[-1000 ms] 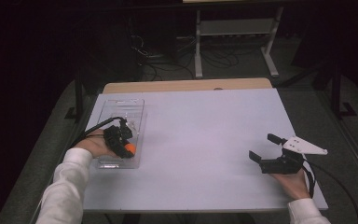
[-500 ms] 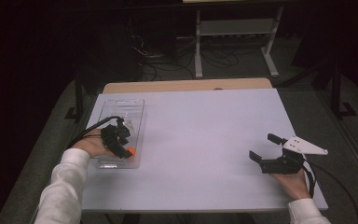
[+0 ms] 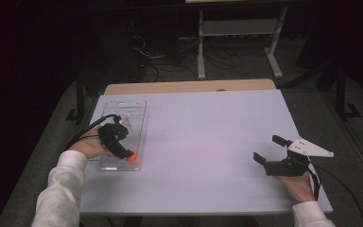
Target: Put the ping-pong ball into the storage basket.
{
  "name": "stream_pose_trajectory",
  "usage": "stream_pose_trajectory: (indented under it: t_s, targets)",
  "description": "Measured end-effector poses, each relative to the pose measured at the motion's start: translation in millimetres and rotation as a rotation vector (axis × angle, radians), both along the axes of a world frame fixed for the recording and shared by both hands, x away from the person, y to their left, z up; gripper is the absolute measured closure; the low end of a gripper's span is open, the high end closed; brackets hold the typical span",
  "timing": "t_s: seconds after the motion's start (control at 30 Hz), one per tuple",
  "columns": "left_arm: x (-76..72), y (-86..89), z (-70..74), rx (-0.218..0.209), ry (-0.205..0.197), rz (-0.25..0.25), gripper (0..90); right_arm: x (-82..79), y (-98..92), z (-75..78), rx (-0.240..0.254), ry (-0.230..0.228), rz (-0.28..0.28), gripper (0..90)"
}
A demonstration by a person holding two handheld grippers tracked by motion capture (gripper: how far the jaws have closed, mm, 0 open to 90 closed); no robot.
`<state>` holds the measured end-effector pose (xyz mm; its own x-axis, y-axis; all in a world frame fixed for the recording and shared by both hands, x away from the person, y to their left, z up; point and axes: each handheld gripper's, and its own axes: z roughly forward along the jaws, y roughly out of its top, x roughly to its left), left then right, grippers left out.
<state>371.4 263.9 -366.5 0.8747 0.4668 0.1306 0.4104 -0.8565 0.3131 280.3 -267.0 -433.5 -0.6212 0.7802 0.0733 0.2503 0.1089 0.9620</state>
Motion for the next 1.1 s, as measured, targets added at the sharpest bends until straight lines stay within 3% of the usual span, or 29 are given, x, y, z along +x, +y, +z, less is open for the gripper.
stream_pose_trajectory:
  t_s: [0.17, 0.4, 1.1]
  targets:
    - [-1.4, 3.5, 5.6, -0.03, -0.024, 0.024, 13.5, -0.1, 0.1, 0.0, 0.0, -0.001, 0.0, 0.0]
    - [-3.0, 4.0, 13.9, -0.113, -0.027, 0.049, 0.0, -0.3, 0.3, 0.2, -0.001, -0.002, 0.002, 0.0]
    - [-21.5, 9.5, 32.7, -0.234, -0.144, 0.045, 0.0, -1.4, 0.2, 0.9, 0.003, -0.006, -0.001, 0.0]
